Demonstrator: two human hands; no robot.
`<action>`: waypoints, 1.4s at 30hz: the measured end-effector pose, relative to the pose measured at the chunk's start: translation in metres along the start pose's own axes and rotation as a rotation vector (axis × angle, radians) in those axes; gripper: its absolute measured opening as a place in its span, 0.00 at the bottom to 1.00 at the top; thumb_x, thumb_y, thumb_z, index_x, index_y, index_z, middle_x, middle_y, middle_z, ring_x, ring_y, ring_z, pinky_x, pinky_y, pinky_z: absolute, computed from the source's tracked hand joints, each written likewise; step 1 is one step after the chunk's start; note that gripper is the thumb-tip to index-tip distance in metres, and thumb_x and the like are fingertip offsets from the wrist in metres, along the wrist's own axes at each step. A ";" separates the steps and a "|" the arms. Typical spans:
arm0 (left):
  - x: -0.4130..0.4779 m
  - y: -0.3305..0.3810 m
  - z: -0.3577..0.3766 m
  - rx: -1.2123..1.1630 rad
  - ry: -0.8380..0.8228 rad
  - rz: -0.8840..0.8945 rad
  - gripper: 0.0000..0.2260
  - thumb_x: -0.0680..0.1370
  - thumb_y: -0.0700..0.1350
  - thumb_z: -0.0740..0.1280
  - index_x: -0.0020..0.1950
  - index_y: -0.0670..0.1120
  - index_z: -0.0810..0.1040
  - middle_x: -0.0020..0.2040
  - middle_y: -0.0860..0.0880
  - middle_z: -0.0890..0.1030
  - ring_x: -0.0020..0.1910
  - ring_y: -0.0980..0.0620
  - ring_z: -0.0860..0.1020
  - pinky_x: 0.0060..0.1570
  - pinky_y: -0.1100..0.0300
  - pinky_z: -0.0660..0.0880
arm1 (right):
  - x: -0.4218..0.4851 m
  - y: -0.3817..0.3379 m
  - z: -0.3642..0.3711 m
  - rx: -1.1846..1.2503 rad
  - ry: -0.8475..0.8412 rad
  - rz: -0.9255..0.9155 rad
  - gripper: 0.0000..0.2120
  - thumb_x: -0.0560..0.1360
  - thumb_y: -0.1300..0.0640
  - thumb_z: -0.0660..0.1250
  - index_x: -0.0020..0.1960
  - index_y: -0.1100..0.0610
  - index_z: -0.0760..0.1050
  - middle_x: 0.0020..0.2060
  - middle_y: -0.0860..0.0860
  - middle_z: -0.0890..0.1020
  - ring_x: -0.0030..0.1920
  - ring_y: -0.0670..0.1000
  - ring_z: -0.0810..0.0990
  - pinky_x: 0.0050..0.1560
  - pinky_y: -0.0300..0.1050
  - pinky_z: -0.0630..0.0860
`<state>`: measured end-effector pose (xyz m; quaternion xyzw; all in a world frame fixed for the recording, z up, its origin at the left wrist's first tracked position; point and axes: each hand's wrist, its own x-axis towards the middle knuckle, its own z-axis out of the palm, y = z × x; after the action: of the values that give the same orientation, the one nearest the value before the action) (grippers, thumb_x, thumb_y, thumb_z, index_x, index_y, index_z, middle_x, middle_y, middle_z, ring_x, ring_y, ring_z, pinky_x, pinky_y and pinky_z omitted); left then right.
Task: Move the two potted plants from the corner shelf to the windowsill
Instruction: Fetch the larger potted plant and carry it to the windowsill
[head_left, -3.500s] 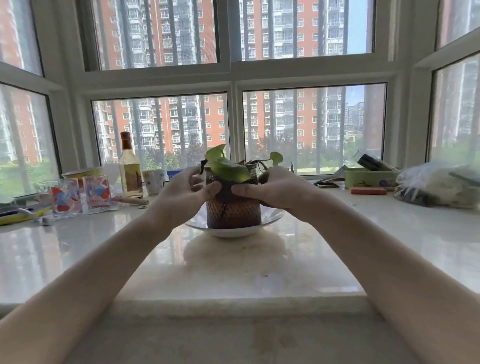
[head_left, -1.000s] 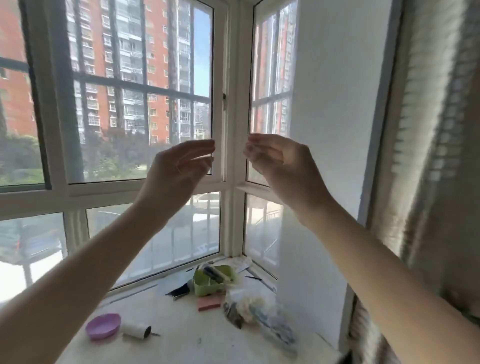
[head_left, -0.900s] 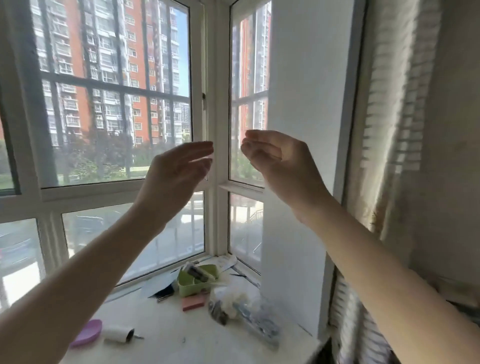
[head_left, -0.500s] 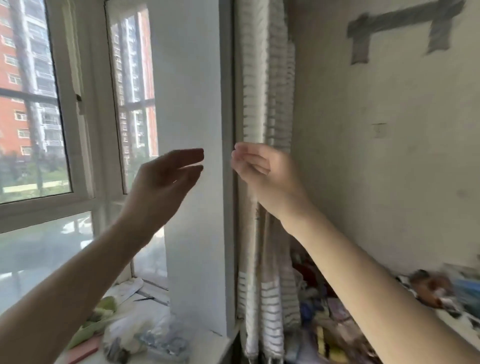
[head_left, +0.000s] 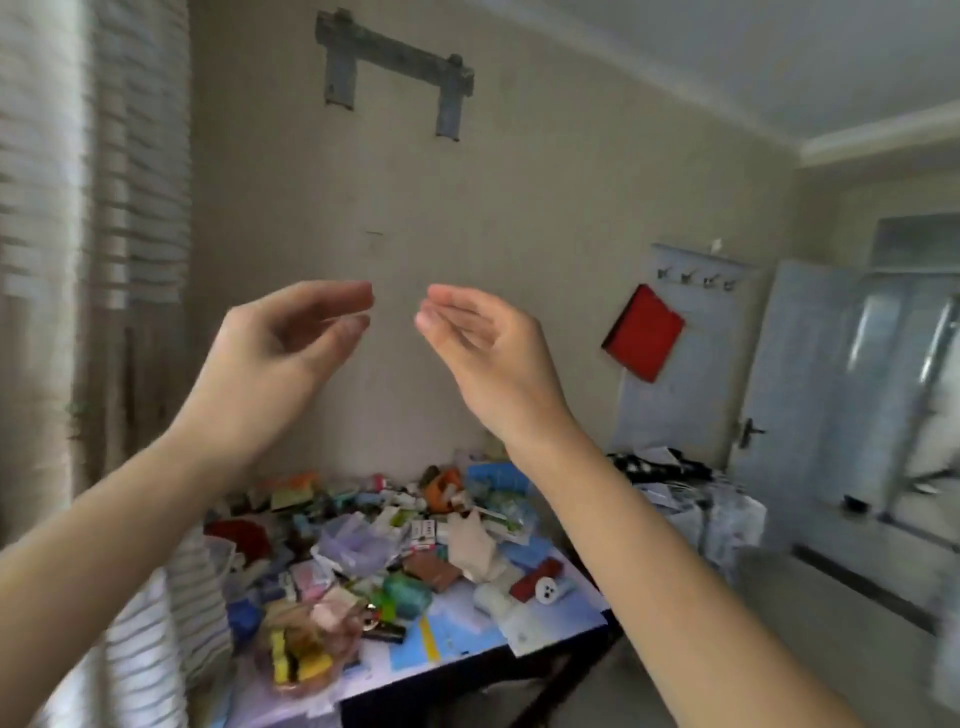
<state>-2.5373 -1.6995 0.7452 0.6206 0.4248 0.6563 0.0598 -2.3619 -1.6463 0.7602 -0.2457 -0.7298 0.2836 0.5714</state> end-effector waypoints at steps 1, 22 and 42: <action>0.000 0.002 0.016 -0.040 -0.030 -0.002 0.12 0.80 0.40 0.69 0.62 0.48 0.82 0.58 0.52 0.85 0.59 0.54 0.84 0.64 0.58 0.77 | -0.005 0.000 -0.014 -0.038 0.026 0.008 0.15 0.77 0.58 0.72 0.64 0.60 0.80 0.57 0.53 0.85 0.49 0.35 0.81 0.55 0.28 0.76; -0.043 0.119 0.354 -0.425 -0.357 0.017 0.14 0.81 0.37 0.67 0.66 0.43 0.80 0.61 0.51 0.84 0.60 0.58 0.83 0.63 0.65 0.76 | -0.112 0.001 -0.358 -0.383 0.373 0.110 0.16 0.78 0.52 0.71 0.65 0.53 0.80 0.57 0.44 0.85 0.55 0.32 0.80 0.54 0.23 0.73; -0.020 0.135 0.571 -0.723 -0.584 0.032 0.14 0.81 0.37 0.67 0.65 0.45 0.80 0.62 0.50 0.84 0.61 0.56 0.82 0.62 0.64 0.77 | -0.119 0.042 -0.533 -0.566 0.657 0.174 0.14 0.77 0.52 0.72 0.62 0.49 0.81 0.57 0.44 0.85 0.59 0.41 0.82 0.66 0.50 0.77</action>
<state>-1.9781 -1.5206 0.7400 0.7252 0.1245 0.5611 0.3791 -1.8149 -1.6261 0.7478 -0.5302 -0.5351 0.0263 0.6572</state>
